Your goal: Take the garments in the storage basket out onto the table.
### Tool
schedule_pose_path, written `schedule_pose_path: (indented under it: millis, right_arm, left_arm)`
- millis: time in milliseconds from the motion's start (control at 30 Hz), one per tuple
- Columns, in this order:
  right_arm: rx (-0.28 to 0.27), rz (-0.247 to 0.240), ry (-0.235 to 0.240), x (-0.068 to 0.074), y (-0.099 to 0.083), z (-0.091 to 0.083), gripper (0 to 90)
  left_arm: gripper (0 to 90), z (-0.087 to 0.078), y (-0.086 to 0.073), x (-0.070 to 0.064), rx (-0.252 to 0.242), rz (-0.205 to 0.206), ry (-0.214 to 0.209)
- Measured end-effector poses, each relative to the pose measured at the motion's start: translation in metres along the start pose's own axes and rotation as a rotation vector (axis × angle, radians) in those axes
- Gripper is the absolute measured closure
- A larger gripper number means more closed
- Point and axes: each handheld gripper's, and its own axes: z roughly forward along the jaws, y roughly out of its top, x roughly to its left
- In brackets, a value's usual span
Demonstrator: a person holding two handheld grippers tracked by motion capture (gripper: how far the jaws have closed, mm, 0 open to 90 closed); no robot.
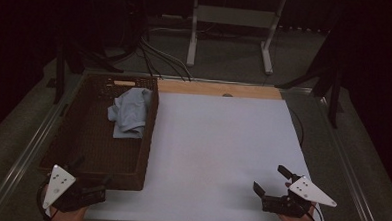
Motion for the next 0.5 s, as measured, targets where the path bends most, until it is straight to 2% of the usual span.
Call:
schedule_pose_path:
  millis: [500]
  right_arm:
    - [-0.034,0.022,-0.016,-0.0024,-0.0002,-0.0031,0.0]
  left_arm:
    - [0.1,-0.0025,0.0015,-0.0033,-0.004,0.002,0.010]
